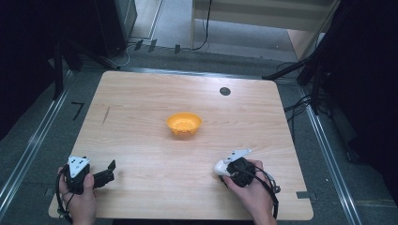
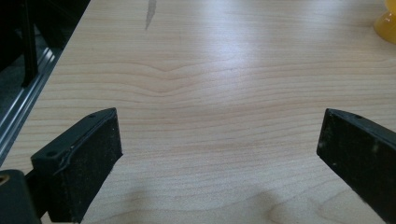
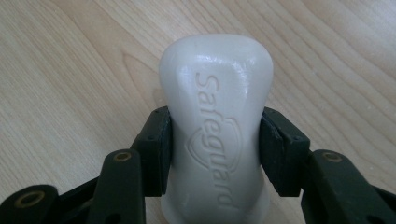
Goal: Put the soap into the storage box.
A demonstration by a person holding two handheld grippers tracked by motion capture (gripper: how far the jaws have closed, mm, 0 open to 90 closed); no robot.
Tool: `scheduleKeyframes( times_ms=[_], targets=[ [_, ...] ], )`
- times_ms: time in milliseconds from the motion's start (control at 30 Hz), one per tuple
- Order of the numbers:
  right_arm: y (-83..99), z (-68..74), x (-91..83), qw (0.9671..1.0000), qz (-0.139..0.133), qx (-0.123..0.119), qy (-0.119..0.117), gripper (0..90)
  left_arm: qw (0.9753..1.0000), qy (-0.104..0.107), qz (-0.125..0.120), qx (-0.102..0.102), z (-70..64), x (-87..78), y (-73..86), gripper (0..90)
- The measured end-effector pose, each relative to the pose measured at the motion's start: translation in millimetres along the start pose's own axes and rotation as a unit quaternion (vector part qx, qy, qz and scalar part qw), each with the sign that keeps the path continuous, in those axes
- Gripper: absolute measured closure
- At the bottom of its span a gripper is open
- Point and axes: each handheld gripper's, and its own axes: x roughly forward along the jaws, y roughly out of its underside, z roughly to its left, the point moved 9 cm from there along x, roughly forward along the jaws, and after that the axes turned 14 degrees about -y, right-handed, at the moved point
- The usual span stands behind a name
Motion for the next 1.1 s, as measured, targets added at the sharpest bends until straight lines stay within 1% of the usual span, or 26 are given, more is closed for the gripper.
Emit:
scheduleKeyframes(
  times_ms=[67, 200, 300, 333, 367, 400, 500, 567, 667, 733, 800, 833, 900, 967, 1033, 1100],
  targets=[
    [-2.4, -0.4, -1.6, 1.0000, 0.002, -0.007, -0.001, 50.8, 1.0000, 0.000, 0.000, 0.000, -0.1, 0.0, 0.0, 0.3],
    [-10.5, 0.8, -4.1, 0.9995, 0.002, -0.026, -0.018, 51.0, 1.0000, 0.001, -0.001, 0.000, -0.2, -0.1, -0.1, 0.3],
    [-13.6, -0.7, -5.8, 0.9993, 0.004, -0.031, -0.017, 51.1, 1.0000, 0.000, 0.000, 0.001, -0.1, -0.2, 0.0, 0.3],
    [-15.0, -0.8, -6.5, 0.9991, 0.005, -0.036, -0.021, 51.1, 1.0000, 0.001, -0.001, 0.000, -0.2, -0.2, -0.1, 0.3],
    [-16.7, -1.9, -7.1, 0.9989, 0.005, -0.042, -0.019, 51.1, 1.0000, 0.001, 0.000, 0.001, 0.0, -0.2, 0.0, 0.3],
    [-17.6, -2.0, -7.6, 0.9989, 0.006, -0.042, -0.020, 51.2, 1.0000, 0.001, 0.000, 0.001, 0.0, -0.2, 0.1, 0.3],
    [-21.4, -4.6, -9.1, 0.9985, 0.013, -0.050, -0.015, 51.2, 1.0000, 0.001, 0.000, 0.000, 0.0, -0.1, 0.0, 0.3],
    [-24.4, -6.4, -10.2, 0.9983, 0.013, -0.055, -0.014, 51.2, 1.0000, 0.001, 0.000, 0.000, -0.1, 0.0, 0.0, 0.3],
    [-28.7, -7.7, -11.7, 0.9982, 0.009, -0.055, -0.020, 51.3, 1.0000, 0.002, -0.001, -0.001, -0.1, 0.0, -0.1, 0.3],
    [-31.3, -8.9, -12.3, 0.9981, 0.009, -0.059, -0.018, 51.3, 1.0000, 0.003, -0.001, -0.001, -0.1, 0.0, -0.1, 0.3],
    [-34.9, -10.2, -13.0, 0.9974, 0.014, -0.068, -0.016, 51.3, 1.0000, 0.003, 0.000, -0.001, 0.0, 0.0, -0.1, 0.3],
    [-34.9, -10.2, -13.0, 0.9974, 0.014, -0.068, -0.016, 51.3, 1.0000, 0.003, 0.000, -0.001, 0.0, 0.0, 0.0, 0.3],
    [-38.0, -11.0, -13.7, 0.9966, 0.016, -0.079, -0.016, 51.3, 1.0000, 0.003, -0.001, -0.001, -0.2, 0.0, -0.1, 0.3],
    [-40.8, -10.4, -14.6, 0.9962, 0.019, -0.083, -0.020, 51.3, 1.0000, 0.003, 0.000, -0.001, -0.2, 0.0, 0.0, 0.3],
    [-44.3, -11.6, -15.5, 0.9952, 0.024, -0.094, -0.017, 51.4, 1.0000, 0.003, 0.000, -0.001, -0.1, 0.0, 0.0, 0.3],
    [-47.6, -12.0, -16.3, 0.9946, 0.026, -0.098, -0.018, 51.4, 1.0000, 0.004, 0.000, -0.001, -0.2, 0.1, 0.0, 0.3]
  ],
)
